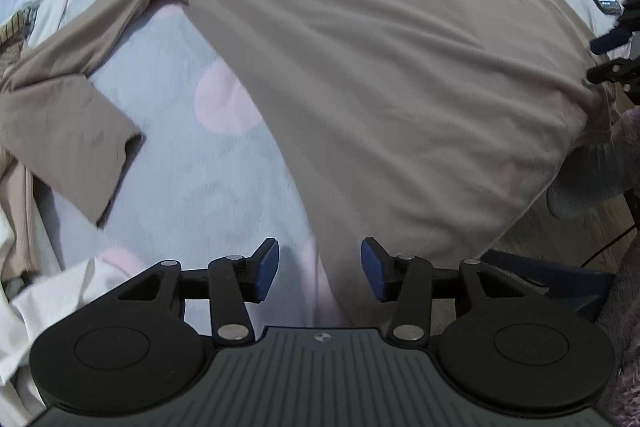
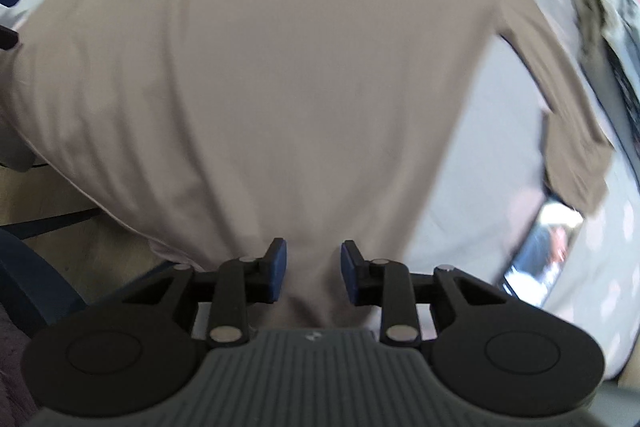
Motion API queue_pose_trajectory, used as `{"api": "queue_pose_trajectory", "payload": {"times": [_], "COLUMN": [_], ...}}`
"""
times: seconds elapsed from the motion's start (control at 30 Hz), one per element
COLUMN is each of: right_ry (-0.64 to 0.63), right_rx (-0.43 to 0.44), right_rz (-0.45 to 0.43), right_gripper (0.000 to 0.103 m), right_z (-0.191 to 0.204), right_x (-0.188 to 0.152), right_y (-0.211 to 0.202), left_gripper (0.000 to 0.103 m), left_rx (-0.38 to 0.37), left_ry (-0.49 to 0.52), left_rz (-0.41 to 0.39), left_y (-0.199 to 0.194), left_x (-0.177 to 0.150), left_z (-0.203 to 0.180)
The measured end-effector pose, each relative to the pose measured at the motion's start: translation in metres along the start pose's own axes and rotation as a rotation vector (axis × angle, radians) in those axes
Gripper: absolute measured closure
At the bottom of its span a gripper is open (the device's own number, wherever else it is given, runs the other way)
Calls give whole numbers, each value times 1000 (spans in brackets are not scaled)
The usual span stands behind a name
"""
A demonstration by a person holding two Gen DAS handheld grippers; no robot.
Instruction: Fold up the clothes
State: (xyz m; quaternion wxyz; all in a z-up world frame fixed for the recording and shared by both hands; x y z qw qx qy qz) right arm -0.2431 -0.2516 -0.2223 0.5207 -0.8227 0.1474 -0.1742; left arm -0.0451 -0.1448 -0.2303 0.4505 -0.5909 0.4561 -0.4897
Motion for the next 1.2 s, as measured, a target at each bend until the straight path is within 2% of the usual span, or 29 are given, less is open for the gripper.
{"api": "queue_pose_trajectory", "payload": {"times": [0.2,0.43,0.53,0.57,0.6,0.63,0.67,0.77,1.03,1.1,1.13,1.2], "right_ry": [-51,-104,-120,-125,-123,-122,-120,-89,35,54,60,64], "right_rx": [39,67,59,56,56,56,55,74,168,184,192,196], "right_rz": [-68,-131,-147,-152,-152,-152,-153,-139,-82,-81,-83,-89], "right_gripper": [70,70,70,70,70,70,69,68,68,73,77,78], "right_z": [18,36,39,40,40,40,39,34,18,18,19,19], "right_x": [17,35,40,41,41,41,41,37,23,22,22,21], "right_y": [-3,-6,-6,-6,-6,-6,-6,-7,-8,-6,-7,-9], "left_gripper": [59,62,72,81,86,97,102,103,103,103,103,103], "left_rx": [-12,-52,-30,-24,-18,-20,-23,-28,13,23,9,-32], "left_ry": [-28,-78,-84,-74,-65,-63,-64,-62,-99,-96,-99,-105], "left_rz": [56,47,48,47,47,44,40,34,96,89,64,34], "left_y": [6,15,18,16,14,12,10,3,-10,-9,-11,-17], "left_x": [-25,-32,-29,-29,-28,-28,-28,-29,-45,-44,-42,-40], "left_z": [0,1,0,-1,-3,-4,-6,-9,5,11,11,8]}}
Point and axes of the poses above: each gripper's, at about its wrist camera, not at the fingertips, and y roughly the way its jaws point, z to its left, x to its top, the point moved 7 cm from there along y, roughly the way its jaws point, and after that the axes turned 11 degrees about -x, right-handed, at the moved point
